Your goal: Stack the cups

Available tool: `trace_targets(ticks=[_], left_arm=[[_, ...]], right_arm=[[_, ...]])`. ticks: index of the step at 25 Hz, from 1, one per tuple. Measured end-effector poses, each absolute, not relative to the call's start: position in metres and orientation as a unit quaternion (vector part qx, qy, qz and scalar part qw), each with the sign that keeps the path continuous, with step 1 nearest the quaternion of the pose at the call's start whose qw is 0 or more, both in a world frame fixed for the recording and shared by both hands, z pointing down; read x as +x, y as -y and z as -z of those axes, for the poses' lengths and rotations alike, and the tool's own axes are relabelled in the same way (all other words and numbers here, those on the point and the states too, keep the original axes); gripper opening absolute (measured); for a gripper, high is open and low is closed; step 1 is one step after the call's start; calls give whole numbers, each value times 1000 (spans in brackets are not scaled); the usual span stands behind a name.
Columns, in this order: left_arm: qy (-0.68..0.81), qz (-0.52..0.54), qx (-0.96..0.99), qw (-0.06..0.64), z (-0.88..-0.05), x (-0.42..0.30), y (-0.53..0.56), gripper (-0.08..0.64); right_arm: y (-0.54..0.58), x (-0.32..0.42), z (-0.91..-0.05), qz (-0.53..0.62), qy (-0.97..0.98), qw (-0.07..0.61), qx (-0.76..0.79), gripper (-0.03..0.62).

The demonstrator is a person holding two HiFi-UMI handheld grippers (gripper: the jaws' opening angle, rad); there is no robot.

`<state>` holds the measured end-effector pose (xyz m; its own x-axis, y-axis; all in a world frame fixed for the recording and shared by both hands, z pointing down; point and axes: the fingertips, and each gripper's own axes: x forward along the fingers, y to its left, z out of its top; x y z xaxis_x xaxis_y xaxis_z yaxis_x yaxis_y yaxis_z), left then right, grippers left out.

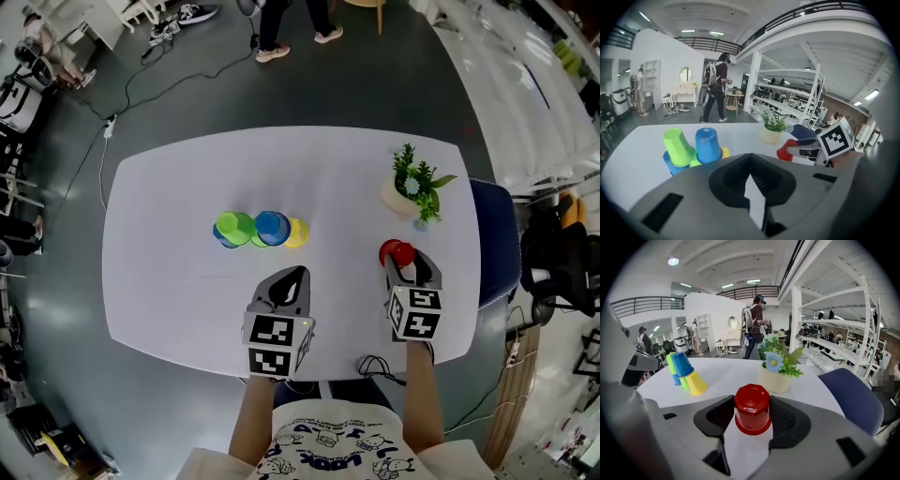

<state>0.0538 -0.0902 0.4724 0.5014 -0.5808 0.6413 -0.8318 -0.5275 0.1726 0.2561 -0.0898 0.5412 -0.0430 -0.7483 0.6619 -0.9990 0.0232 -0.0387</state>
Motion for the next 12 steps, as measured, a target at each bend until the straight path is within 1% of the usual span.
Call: trace_targets(ticks=[12], left_arm=[[496,-216,806,241,-440,-25,97,14]], right_arm=[[147,162,-446,-181,759,207,590,249]])
